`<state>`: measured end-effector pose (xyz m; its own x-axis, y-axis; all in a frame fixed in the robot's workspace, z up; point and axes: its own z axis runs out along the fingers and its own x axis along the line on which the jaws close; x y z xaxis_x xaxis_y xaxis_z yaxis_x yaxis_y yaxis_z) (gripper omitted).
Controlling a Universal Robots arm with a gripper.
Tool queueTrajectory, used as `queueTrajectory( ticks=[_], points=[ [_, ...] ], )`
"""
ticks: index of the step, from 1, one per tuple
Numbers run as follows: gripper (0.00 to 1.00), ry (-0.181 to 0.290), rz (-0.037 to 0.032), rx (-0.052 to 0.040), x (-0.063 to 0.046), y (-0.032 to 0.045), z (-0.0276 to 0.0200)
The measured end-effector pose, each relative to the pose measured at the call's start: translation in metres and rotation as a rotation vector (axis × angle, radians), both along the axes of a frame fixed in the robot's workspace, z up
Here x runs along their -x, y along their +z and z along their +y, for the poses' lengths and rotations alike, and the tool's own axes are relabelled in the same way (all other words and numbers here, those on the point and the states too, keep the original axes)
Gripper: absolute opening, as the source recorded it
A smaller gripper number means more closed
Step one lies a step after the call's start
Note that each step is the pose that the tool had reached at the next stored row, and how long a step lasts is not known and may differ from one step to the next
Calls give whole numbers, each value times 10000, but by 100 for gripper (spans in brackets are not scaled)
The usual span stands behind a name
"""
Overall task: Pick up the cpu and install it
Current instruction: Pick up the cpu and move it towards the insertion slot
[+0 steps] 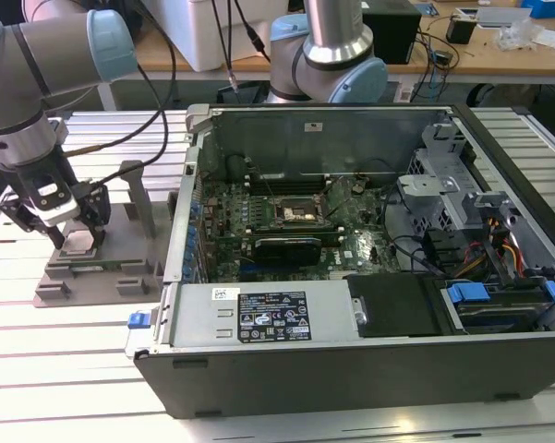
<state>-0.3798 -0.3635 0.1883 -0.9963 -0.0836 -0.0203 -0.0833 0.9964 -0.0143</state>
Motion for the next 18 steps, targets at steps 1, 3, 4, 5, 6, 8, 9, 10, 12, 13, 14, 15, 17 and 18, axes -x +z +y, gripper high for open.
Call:
queueTrajectory(
  ticks=[1,3,4,5,6,8,9,10,12,13,14,15,17,18],
  points=[
    [66,-2,1,0,0,-1,0],
    [66,-2,-2,-1,-1,-2,-2],
    [66,-2,-3,-2,-1,-3,-3],
    [66,-2,-3,-2,-1,-3,-4],
    [66,-2,-1,-1,-1,-2,-5],
    [58,-2,-1,0,-1,-2,-9],
    [55,-2,-2,-1,-1,-2,-10],
    [55,-2,-2,-1,-1,-3,-11],
    [55,-2,-2,-2,-1,-3,-13],
    [55,-3,-3,-2,-1,-3,-14],
    [55,-2,-2,-2,-1,-3,-16],
    [55,-2,-1,-1,0,-2,-16],
    [55,-2,-2,-1,-1,-2,-18],
    [55,-3,-2,-1,-1,-2,-19]
  ],
)
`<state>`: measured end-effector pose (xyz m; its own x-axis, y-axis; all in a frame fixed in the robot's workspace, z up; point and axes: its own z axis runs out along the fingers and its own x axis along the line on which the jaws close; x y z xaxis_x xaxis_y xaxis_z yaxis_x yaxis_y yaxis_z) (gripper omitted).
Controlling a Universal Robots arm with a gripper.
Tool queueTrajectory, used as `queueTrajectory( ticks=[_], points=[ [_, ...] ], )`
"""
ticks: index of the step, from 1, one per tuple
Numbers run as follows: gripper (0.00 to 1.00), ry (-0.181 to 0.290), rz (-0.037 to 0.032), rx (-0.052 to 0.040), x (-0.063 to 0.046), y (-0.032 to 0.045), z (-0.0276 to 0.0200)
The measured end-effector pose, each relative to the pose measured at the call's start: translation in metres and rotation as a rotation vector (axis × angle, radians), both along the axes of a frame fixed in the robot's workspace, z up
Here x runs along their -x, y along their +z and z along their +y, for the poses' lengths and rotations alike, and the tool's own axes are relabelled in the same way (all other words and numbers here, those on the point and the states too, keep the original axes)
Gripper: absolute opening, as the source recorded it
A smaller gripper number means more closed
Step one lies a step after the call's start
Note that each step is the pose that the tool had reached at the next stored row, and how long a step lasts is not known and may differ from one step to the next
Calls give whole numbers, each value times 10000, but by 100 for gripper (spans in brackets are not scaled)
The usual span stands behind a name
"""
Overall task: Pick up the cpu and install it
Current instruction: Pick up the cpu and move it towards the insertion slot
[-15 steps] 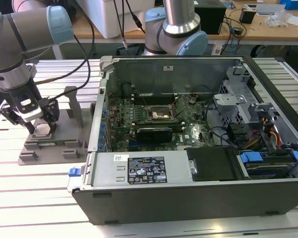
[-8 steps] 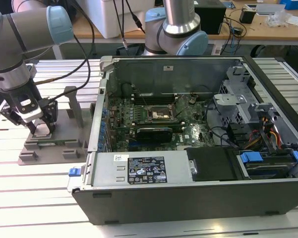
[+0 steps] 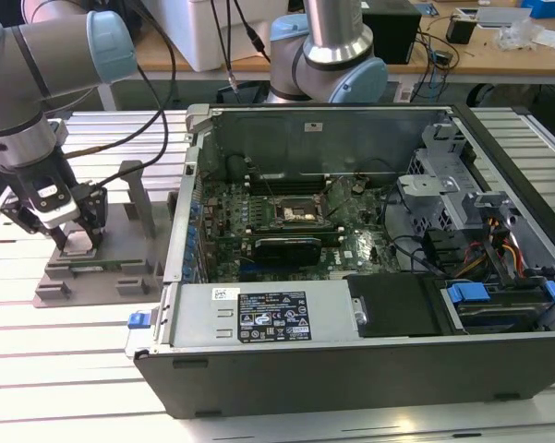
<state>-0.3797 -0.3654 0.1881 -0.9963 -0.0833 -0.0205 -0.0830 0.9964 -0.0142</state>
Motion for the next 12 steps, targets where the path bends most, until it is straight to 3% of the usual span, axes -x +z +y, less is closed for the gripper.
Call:
queueTrajectory(
  ticks=[6,12],
  points=[
    [55,0,-1,1,1,10,-5],
    [55,0,-1,1,0,171,-2]
  ],
)
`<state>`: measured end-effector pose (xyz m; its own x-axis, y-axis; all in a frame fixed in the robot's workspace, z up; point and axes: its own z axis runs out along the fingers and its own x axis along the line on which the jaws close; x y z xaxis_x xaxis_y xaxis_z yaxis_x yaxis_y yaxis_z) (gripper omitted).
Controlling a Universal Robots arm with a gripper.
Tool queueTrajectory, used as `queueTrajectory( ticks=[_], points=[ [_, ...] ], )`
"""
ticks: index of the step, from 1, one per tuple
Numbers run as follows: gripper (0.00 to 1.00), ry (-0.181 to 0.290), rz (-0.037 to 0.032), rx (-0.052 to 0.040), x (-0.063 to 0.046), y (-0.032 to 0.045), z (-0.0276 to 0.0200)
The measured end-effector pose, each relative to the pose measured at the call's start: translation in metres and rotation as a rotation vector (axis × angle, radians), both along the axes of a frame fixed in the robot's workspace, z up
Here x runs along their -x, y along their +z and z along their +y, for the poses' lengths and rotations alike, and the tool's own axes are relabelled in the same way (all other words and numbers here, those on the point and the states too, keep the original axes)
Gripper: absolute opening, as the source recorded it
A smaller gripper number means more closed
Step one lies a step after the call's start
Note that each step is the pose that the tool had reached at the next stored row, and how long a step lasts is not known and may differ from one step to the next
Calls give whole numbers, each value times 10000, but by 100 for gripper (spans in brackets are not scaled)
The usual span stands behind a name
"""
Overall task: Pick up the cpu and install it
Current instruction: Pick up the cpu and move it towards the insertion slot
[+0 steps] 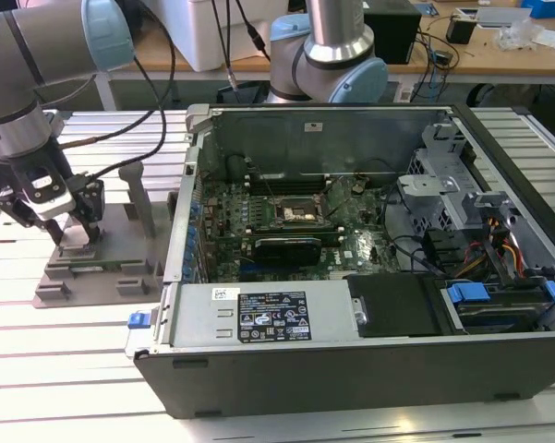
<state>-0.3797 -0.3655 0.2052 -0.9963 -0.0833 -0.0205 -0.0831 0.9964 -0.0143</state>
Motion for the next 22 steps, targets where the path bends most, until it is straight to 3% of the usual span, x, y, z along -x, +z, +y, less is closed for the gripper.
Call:
queueTrajectory(
  ticks=[3,6,9,11,14,19,22],
  points=[
    [55,1,0,0,0,52,2],
    [55,0,0,1,0,158,7],
    [55,0,0,5,0,309,11],
    [55,0,0,6,0,361,13],
    [55,0,1,9,0,526,39],
    [55,1,0,12,0,658,61],
    [55,0,1,12,0,782,68]
  ],
)
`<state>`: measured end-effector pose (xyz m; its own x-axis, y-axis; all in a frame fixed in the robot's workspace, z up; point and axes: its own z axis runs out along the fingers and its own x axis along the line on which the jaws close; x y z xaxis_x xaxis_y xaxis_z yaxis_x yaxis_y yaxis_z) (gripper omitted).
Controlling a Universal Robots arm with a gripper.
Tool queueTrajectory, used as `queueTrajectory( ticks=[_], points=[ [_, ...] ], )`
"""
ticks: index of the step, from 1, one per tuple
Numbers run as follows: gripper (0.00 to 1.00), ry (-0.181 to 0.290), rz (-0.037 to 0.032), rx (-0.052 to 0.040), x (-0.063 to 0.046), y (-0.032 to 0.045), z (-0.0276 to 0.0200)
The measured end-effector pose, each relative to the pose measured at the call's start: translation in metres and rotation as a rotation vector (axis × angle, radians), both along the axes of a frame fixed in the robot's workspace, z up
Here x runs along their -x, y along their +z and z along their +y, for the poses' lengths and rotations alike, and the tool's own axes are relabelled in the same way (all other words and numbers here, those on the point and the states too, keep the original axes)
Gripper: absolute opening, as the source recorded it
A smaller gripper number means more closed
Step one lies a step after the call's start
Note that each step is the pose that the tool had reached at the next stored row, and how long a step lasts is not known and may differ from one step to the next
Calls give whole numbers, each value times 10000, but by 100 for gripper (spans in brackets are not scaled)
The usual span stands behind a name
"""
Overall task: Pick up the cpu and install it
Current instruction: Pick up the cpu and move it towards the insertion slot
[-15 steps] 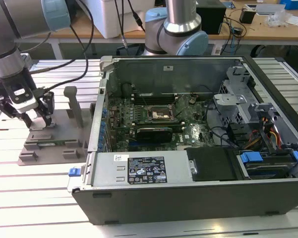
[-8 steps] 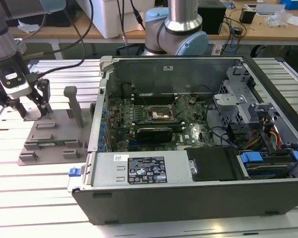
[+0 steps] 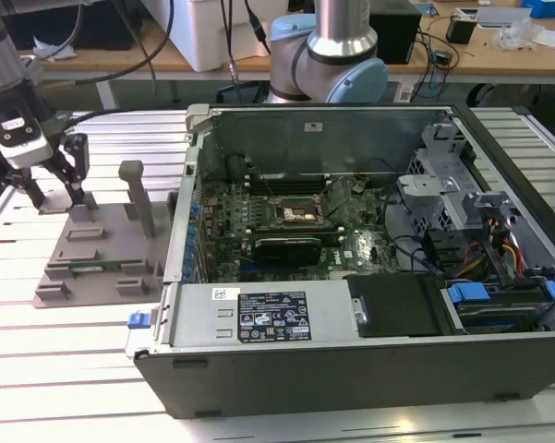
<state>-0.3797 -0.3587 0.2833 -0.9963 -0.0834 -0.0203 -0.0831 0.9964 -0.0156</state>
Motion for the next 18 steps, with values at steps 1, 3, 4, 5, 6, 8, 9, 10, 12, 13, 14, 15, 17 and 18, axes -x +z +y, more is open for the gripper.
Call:
queueTrajectory(
  ticks=[1,3,4,5,6,8,9,10,12,13,14,15,17,18],
  points=[
    [55,-1,-1,0,0,43,2],
    [55,0,0,0,0,121,6],
    [55,0,1,0,0,150,8],
    [55,-1,-1,0,0,201,11],
    [55,-1,0,0,0,236,14],
    [55,0,-1,1,0,321,20],
    [55,0,0,1,0,386,25],
    [55,-1,0,2,0,432,29],
    [55,0,0,2,0,507,36],
    [55,0,-1,2,0,537,38],
    [55,0,-1,2,0,582,41],
    [55,0,0,2,0,615,44],
    [55,-1,0,4,0,751,55],
    [55,0,0,5,0,792,57]
  ],
)
